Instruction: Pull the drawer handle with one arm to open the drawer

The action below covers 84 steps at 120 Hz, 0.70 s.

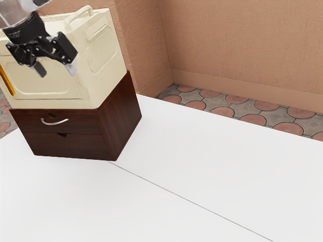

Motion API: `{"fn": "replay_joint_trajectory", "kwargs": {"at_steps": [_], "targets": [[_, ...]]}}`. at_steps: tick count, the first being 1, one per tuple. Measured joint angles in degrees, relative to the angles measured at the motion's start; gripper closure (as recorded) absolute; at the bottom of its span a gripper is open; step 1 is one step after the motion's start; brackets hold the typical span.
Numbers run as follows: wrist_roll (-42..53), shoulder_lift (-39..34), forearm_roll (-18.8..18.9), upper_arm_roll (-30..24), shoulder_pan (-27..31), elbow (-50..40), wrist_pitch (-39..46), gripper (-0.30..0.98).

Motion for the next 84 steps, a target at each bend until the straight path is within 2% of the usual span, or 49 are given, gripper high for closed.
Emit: {"fn": "replay_joint_trajectory", "kwargs": {"at_steps": [7, 17, 35, 42, 50, 60, 70, 84], "targets": [[-0.13, -12.83, -0.18, -0.23, -1.57, -14.26, 1.4, 0.0], [-0.3, -27.71, -0.86, -0.05, -2.76, -30.25, 3.15, 0.0], [-1.24, -43.85, -2.36, 4.84, -9.44, -52.57, 2.8, 0.0], [-0.53, -46.57, -2.85, 7.43, -11.38, -57.07, 1.73, 0.0], [5.04, -47.83, 0.67, 9.73, -12.11, -58.69, 1.62, 0.01], [15.98, -48.04, 3.92, 9.94, -12.31, -59.0, 3.58, 0.0], [26.29, -48.85, 4.13, 11.39, -11.98, -59.06, 3.56, 0.0], [39.7, -48.62, 4.92, 9.12, -12.25, -58.54, 6.5, 0.0]]}}
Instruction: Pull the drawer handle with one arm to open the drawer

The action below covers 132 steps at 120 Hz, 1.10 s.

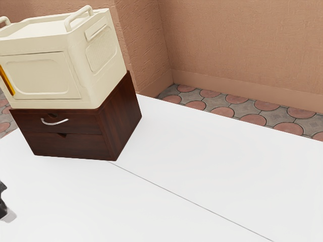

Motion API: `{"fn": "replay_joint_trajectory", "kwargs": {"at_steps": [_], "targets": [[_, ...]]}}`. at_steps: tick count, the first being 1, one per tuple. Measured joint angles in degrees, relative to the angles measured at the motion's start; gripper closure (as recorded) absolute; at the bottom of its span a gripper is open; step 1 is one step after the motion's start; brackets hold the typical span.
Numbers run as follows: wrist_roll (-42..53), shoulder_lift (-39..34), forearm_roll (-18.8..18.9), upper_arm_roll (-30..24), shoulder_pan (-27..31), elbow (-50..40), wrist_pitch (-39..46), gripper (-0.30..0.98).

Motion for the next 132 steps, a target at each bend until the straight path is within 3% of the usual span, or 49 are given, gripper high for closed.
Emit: {"fn": "replay_joint_trajectory", "kwargs": {"at_steps": [24, 46, 92, 132], "targets": [[20.04, 2.71, 5.84, 0.15, -3.61, -0.52, 7.64, 0.0], [33.06, 7.14, 7.27, 4.97, -2.5, 0.29, 13.55, 0.0], [39.85, 14.51, 4.79, 7.01, 2.32, 0.98, 26.05, 0.0], [42.87, 18.63, 4.58, 6.86, 5.58, 2.75, 30.94, 0.0]]}}
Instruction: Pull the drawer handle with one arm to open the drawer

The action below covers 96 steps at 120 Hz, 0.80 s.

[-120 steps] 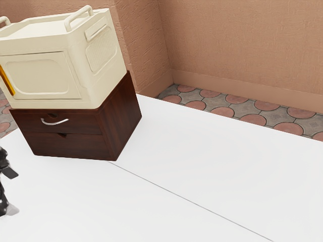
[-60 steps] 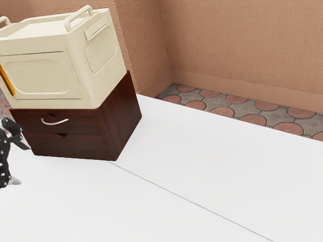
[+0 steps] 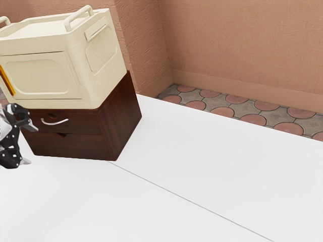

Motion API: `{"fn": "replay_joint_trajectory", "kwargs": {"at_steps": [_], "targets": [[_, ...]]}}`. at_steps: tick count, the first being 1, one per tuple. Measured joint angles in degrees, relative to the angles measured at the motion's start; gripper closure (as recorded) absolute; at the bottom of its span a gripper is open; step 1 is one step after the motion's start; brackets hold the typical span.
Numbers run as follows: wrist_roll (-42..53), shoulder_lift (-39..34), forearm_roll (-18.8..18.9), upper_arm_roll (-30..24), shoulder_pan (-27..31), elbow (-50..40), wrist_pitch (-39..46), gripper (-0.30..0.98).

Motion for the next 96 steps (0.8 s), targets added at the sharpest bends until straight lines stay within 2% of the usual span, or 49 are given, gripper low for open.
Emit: {"fn": "replay_joint_trajectory", "kwargs": {"at_steps": [18, 38, 96], "targets": [[0.91, 2.47, -0.09, -0.05, 0.47, 0.71, 1.42, 0.0], [1.71, 9.24, -0.13, 0.47, 0.54, 4.62, 2.71, 0.0], [3.4, 24.68, -1.36, 6.17, 0.44, 15.55, 6.14, 0.0]]}}
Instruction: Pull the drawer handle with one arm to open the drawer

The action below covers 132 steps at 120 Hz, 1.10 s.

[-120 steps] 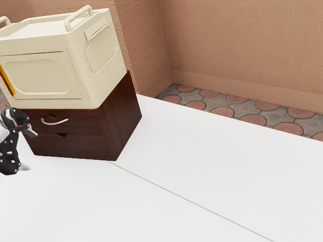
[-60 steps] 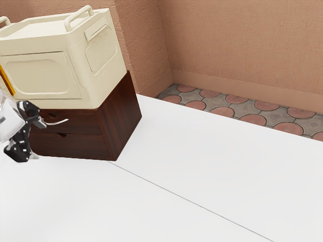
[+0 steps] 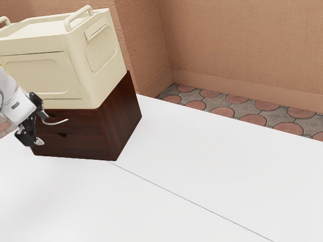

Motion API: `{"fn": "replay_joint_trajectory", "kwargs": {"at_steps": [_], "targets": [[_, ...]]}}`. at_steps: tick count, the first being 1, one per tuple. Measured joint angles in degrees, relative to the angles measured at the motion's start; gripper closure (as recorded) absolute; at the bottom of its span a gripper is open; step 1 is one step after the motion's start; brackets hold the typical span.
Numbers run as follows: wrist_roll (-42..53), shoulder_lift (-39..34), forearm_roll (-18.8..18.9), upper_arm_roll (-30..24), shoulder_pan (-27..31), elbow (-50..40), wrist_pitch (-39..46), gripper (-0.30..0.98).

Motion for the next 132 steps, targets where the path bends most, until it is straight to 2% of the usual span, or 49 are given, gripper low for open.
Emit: {"fn": "replay_joint_trajectory", "kwargs": {"at_steps": [132], "targets": [[9.45, 8.81, -5.08, 2.63, 0.03, 3.19, 3.91, -0.02]]}}
